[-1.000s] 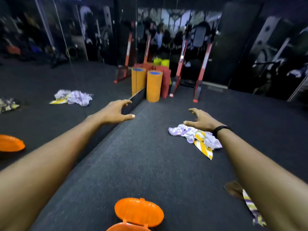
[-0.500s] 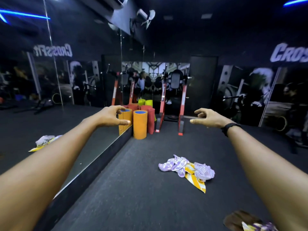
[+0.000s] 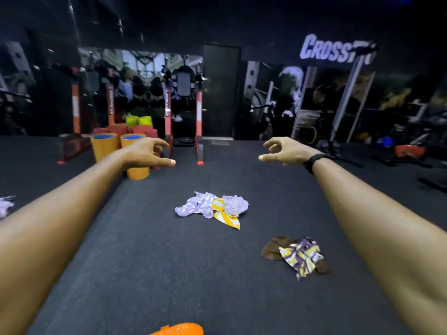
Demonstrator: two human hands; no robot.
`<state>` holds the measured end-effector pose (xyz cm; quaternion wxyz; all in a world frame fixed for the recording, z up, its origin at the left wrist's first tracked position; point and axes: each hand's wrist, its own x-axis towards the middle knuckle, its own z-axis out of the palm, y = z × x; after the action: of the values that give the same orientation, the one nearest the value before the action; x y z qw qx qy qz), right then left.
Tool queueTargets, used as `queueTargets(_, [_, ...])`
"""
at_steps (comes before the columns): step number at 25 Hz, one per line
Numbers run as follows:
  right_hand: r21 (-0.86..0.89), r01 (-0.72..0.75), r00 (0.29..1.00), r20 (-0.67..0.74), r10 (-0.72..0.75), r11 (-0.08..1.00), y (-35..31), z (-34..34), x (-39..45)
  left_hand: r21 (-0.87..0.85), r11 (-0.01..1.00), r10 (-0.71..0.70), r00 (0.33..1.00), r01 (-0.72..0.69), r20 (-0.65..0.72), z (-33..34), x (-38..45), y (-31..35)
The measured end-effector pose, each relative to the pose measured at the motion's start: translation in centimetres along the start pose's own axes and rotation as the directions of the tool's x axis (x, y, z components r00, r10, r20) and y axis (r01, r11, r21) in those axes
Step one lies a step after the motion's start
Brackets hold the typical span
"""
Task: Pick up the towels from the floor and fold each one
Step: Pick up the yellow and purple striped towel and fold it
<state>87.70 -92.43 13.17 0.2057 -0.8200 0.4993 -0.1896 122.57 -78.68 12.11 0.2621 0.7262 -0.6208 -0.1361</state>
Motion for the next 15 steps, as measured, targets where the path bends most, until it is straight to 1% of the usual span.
queueTargets(2, [-0.015, -0.062, 0.998, -0.022, 0.061, 0.998, 2.4, -1.4, -1.7, 0.021, 0.999, 0.030, 0.999, -0.031, 0.038, 2.5, 1.3, 1.8])
queueTargets(5, [-0.029, -0.149, 0.987, -0.067, 0.147, 0.988, 6.5, -3.9, -3.8, 0.009, 0.993, 0.118, 0.988, -0.120, 0.098, 6.0, 3.9, 5.8])
queueTargets(10, [-0.039, -0.256, 0.962, -0.110, 0.250, 0.966, 13.9, -7.6, -5.7, -0.034, 0.962, 0.273, 0.952, -0.271, 0.136, 12.1, 8.6, 13.9])
queueTargets(15, [-0.036, -0.331, 0.935, -0.146, 0.323, 0.943, 23.7, -12.4, -5.9, -0.072, 0.940, 0.342, 0.921, -0.334, 0.185, 19.5, 14.5, 21.0])
